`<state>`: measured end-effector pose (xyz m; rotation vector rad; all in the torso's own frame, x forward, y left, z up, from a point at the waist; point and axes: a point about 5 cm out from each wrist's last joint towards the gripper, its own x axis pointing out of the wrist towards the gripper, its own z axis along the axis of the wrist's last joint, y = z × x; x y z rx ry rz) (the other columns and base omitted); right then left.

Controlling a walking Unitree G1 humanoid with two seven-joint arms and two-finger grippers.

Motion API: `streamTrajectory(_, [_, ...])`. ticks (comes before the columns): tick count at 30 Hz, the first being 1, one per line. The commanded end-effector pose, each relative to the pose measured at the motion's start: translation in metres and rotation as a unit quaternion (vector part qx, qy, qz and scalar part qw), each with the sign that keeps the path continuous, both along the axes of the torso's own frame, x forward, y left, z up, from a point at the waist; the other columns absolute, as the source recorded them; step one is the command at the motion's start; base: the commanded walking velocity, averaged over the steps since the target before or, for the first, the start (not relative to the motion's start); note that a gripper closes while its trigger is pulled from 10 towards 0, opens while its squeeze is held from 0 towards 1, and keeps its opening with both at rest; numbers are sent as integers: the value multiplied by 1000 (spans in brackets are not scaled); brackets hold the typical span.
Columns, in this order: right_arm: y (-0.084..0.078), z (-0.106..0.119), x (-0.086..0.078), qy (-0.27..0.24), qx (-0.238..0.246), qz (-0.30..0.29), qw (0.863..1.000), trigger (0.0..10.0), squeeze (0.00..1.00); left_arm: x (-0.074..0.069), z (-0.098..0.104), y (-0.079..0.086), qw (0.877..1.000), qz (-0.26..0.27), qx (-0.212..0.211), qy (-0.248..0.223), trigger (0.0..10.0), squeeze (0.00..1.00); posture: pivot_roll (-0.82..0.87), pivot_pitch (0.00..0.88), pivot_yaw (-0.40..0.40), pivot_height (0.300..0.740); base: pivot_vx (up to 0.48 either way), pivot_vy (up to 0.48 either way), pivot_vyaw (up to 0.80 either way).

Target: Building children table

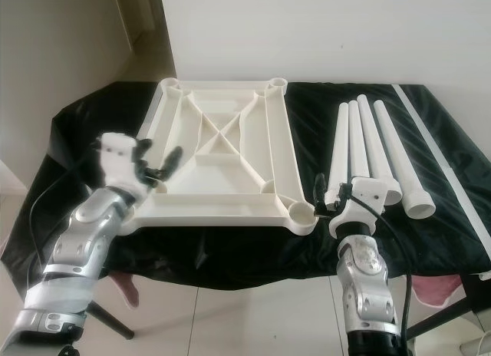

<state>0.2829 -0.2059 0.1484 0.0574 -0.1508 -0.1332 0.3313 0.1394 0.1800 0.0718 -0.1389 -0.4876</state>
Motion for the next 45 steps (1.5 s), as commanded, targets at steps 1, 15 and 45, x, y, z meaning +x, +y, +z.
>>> streamTrajectory(1, [-5,6,3,7,0,-12,1000,10000,1000,-3,1,-11,993,-110,46,10,10000,0,-74,15,9,740,0,0,0])
streamTrajectory(15, [-21,19,31,65,34,-73,995,10000,0,8,25,-17,980,-181,78,17,10000,0,-66,122,20,740,0,0,0])
streamTrajectory(45, [2,79,84,191,88,6,978,10000,0,-5,46,-50,936,-336,99,37,10000,0,-79,254,2,740,0,0,0])
